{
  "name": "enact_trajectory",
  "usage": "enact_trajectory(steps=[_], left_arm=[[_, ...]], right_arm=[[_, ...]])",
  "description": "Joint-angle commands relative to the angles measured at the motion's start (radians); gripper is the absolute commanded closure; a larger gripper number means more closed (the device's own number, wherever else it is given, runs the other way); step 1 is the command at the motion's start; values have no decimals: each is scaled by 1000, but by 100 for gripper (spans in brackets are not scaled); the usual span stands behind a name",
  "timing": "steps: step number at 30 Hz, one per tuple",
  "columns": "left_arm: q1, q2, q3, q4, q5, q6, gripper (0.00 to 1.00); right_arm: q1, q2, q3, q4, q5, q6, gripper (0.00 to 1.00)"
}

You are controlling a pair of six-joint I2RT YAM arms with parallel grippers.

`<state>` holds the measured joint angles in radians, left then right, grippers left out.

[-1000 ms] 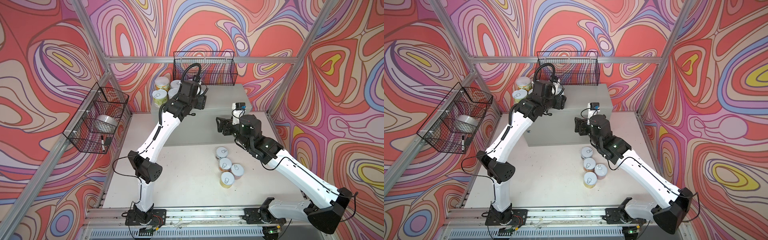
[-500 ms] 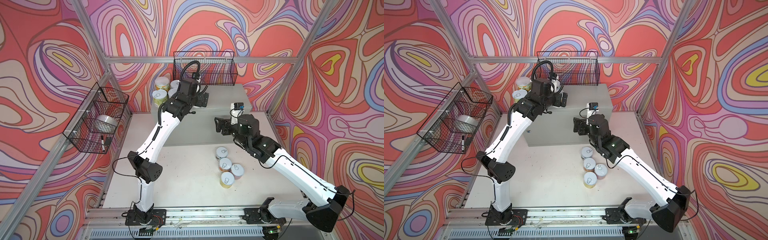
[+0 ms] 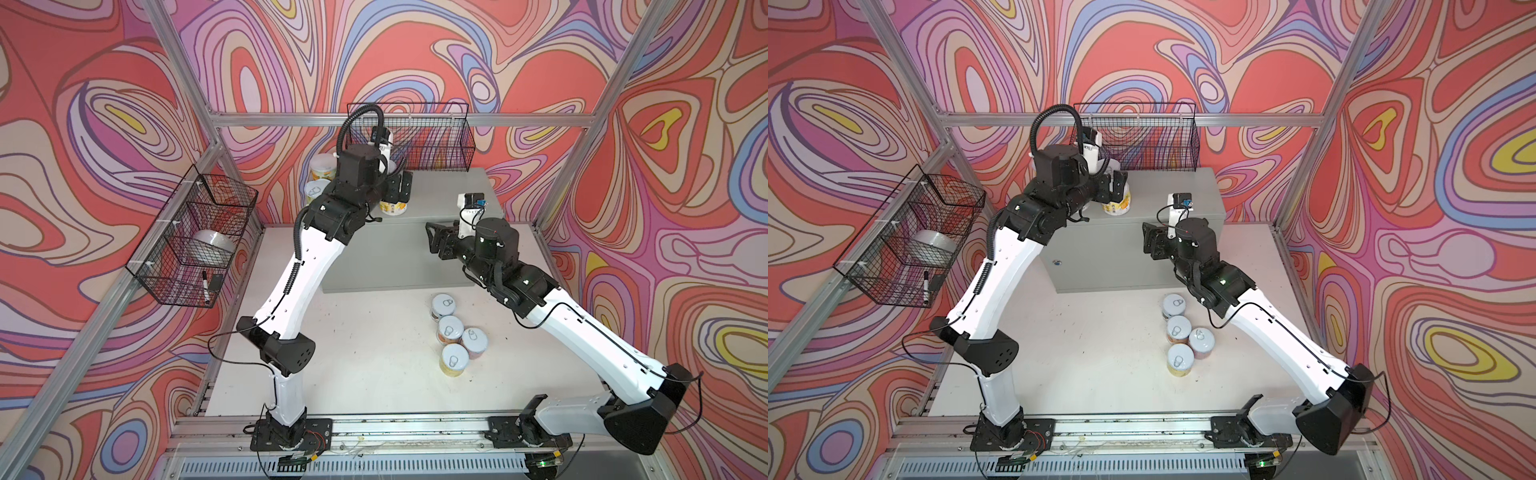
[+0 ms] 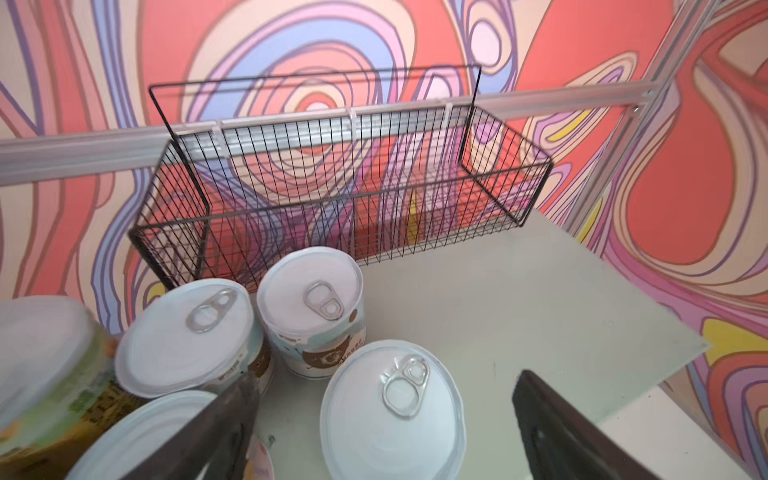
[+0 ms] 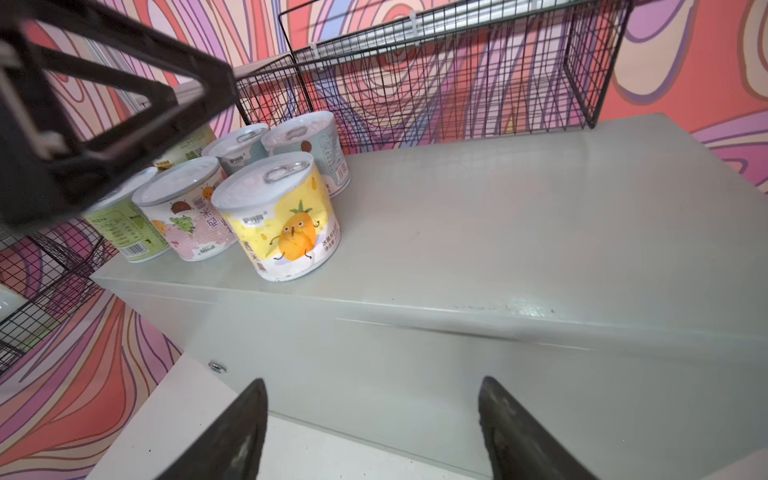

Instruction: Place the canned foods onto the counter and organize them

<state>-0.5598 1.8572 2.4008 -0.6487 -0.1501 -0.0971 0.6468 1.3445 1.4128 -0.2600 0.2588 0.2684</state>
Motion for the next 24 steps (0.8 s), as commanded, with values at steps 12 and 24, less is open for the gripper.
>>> enact_trajectory(steps=[12,24], left_arm=[[-5,-605,-767,168,-60,-75,7],[-7,-946,-1193,79,-36,-104,8]], right_arm=[[-33,239,231,56,-109,-69,34],[-42,383,355,39,-119,-90,33]])
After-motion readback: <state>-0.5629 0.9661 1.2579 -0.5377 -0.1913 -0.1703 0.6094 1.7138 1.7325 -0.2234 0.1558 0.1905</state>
